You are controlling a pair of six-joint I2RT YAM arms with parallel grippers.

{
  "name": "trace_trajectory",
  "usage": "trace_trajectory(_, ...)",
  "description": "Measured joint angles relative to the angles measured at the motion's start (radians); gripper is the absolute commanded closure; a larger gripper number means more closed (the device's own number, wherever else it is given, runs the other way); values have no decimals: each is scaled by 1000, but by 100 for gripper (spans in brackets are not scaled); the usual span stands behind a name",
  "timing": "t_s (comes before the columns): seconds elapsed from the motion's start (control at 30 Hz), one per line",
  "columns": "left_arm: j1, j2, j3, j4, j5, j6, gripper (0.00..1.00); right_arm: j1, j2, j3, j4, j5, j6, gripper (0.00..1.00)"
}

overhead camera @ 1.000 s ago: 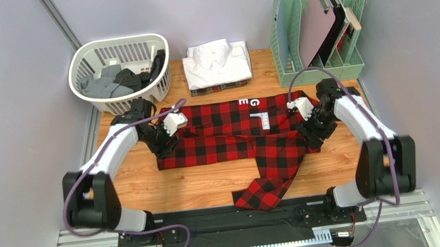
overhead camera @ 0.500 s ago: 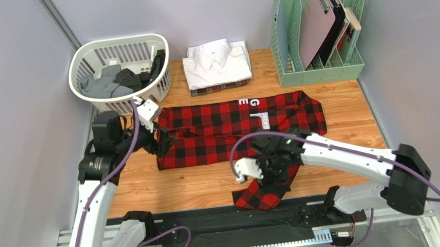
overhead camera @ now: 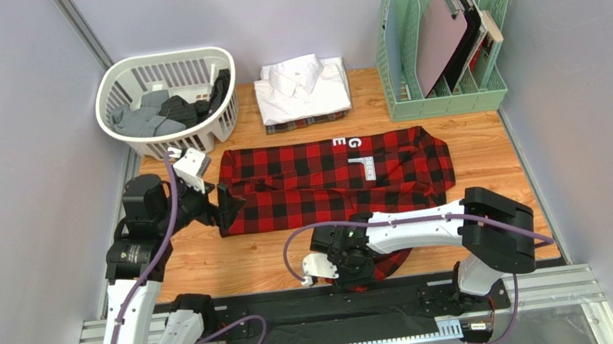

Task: Fold and stack the long sleeve shirts
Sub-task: Fold the shirt

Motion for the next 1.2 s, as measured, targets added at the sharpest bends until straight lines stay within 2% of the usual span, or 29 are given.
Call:
trace_trajectory(0.07,0,0,5,-11,9,5,14,-9,1,4,15,16,16,100)
trace_trajectory(0.2,0,-1,5,-47,60,53,15,-100,-31,29,-18,-66,10,100)
trace_trajectory(0.4,1,4,-7,-87,207,170,13,-401,-87,218,-126,-293,-96,99)
trace_trajectory(0.5,-30,55,-8,-87,248,234,13,-513,-45,317,-188,-397,-163,88)
trace_trajectory(0.53,-46,81,-8,-88,248,254,13,-551,-16,346,-212,-428,-182,73)
trace_trajectory(0.63,-95,190,-6,-89,233,312,13,-632,89,396,-255,-470,-215,57)
trace_trajectory(0.8,-100,308,-6,-85,194,334,13,-781,212,422,-287,-416,-239,54)
trace_trajectory(0.9,-101,310,-6,-68,172,331,14,-869,218,438,-296,-355,-242,53)
trace_trajectory(0.97,-101,303,-9,-48,161,328,14,-911,190,443,-278,-311,-233,48)
trace_trajectory(1.07,-100,277,-31,-11,140,301,13,-883,71,408,-219,-244,-176,37)
trace_trajectory(1.2,-90,258,-56,21,140,228,11,-686,-122,333,-104,-141,-108,29)
